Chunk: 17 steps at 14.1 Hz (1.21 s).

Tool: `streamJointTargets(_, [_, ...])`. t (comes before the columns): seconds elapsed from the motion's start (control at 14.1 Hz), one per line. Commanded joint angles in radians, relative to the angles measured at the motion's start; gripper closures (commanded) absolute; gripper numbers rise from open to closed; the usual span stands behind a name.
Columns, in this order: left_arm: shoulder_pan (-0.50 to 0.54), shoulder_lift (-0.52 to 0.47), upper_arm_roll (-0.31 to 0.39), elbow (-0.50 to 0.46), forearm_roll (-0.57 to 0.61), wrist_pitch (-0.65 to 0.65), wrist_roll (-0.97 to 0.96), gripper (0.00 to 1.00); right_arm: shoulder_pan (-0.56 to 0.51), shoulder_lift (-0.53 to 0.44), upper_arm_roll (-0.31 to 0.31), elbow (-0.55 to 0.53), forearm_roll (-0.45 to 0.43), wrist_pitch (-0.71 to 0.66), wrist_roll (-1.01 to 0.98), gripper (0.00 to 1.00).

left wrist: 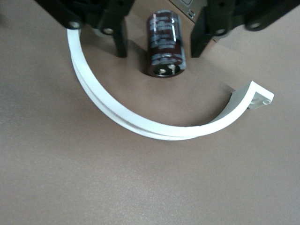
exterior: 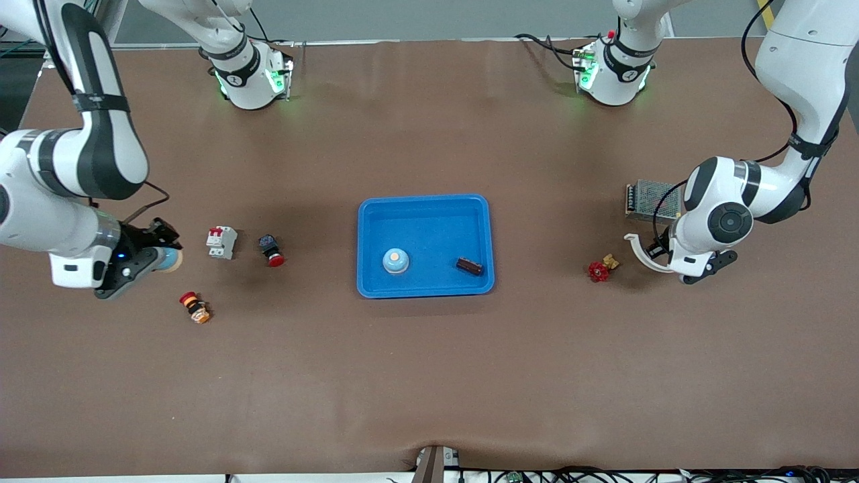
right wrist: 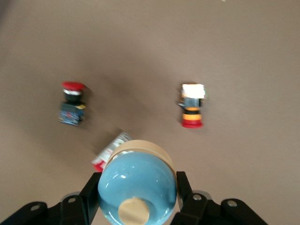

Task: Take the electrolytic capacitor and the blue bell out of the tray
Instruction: 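Set the capacitor down with the left gripper while the right gripper places the bell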

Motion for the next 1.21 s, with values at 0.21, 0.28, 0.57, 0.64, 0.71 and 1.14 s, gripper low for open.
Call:
streamJointTargets(0.21, [0.005, -0.074, -0.029, -0.025, 0.025, -0.022, -0.012, 0.0, -0.144, 0.053, 0.022, -0.077, -0.017, 0.147, -0.192, 0.57])
streamJointTargets(0.28, [0.005, -0.08, -0.041, -0.02, 0.025, -0.034, -0.014, 0.0, -0.152, 0.053, 0.022, -0.094, -0.02, 0.165, -0.194, 0.57])
streamJointTargets(0.57, [0.005, -0.092, -0.109, 0.021, 0.019, -0.104, -0.08, 0.0, -0.197, 0.055, 0.022, -0.203, -0.046, 0.318, -0.249, 0.57])
streamJointTargets(0.64, [0.003, -0.091, -0.133, 0.037, 0.018, -0.123, -0.13, 0.0, -0.207, 0.055, 0.022, -0.229, -0.046, 0.348, -0.255, 0.57])
streamJointTargets(0.71, [0.002, -0.088, -0.161, 0.051, 0.016, -0.129, -0.184, 0.0, -0.214, 0.055, 0.022, -0.247, -0.045, 0.366, -0.271, 0.57])
streamJointTargets(1.14, [-0.086, -0.04, -0.252, 0.152, -0.001, -0.135, -0.486, 0.0, -0.28, 0.099, 0.022, -0.302, -0.045, 0.473, -0.347, 0.57])
